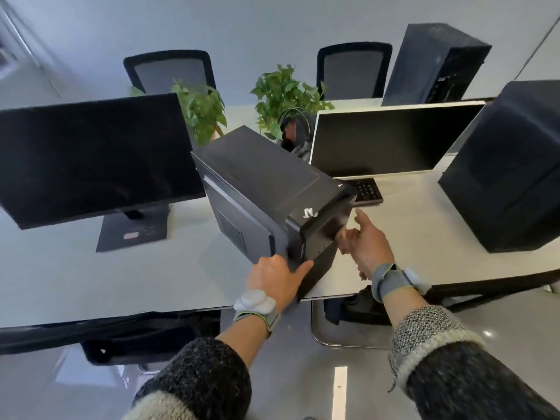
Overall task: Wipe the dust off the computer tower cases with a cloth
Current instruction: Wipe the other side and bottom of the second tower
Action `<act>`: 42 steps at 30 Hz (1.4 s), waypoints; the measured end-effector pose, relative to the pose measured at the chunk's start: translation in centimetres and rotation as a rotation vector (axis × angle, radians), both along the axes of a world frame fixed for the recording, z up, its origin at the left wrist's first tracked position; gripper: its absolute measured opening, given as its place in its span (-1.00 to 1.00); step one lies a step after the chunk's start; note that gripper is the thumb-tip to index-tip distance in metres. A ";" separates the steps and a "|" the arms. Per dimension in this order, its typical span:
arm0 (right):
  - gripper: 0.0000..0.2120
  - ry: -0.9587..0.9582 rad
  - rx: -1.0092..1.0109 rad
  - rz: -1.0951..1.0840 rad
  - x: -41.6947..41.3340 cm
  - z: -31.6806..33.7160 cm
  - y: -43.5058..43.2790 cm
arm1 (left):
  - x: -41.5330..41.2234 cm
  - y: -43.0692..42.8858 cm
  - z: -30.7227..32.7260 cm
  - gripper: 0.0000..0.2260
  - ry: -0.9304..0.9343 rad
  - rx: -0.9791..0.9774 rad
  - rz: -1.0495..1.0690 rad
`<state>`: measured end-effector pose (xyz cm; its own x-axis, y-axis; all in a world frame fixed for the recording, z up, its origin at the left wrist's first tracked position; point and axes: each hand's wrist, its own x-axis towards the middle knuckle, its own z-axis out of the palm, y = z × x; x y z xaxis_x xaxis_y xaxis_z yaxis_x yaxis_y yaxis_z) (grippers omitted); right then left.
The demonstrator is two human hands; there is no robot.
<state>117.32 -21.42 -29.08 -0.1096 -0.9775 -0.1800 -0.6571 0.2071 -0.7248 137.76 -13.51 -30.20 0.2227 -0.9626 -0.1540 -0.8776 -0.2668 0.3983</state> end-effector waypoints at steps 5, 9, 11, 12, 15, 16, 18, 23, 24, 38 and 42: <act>-0.60 -0.254 0.066 0.091 -0.5 -1.8 -0.7 | 0.4 -0.5 0.5 -0.25 -0.022 -0.014 -0.003; -0.65 -0.290 0.022 0.084 -0.3 -2.0 -0.2 | 0.8 -1.0 0.4 -0.26 -0.003 0.016 -0.027; -0.72 -0.282 0.019 0.095 0.0 -1.7 0.3 | 1.5 -1.0 0.6 -0.25 -0.026 0.023 -0.042; -0.75 -0.276 0.007 0.098 0.1 -1.7 0.6 | 1.9 -1.0 0.4 -0.24 -0.040 0.027 -0.052; -0.78 -0.197 -0.039 0.111 1.0 -1.7 1.4 | 3.8 -0.6 0.7 -0.27 -0.052 0.045 -0.072; -0.79 -0.164 -0.050 0.122 1.6 -1.8 1.8 | 4.8 -0.5 0.9 -0.29 -0.038 0.048 -0.071; -0.79 -0.128 -0.058 0.156 2.9 -2.1 2.6 | 7.4 -0.4 1.0 -0.32 0.014 0.056 -0.084; -0.81 -0.076 -0.114 0.214 7.0 -3.2 4.4 | 13.2 -1.2 2.2 -0.46 0.089 0.117 -0.108; -0.80 -0.066 -0.125 0.219 7.7 -3.4 4.5 | 14.2 -1.4 2.3 -0.47 0.093 0.134 -0.110; -0.83 -0.294 0.175 -0.154 16.7 -7.0 7.8 | 22.7 -3.0 1.4 -0.43 0.057 0.175 -0.301; -0.73 -0.489 0.518 -0.060 23.0 -7.9 11.4 | 27.2 -3.7 -0.5 -0.48 0.029 0.256 -0.415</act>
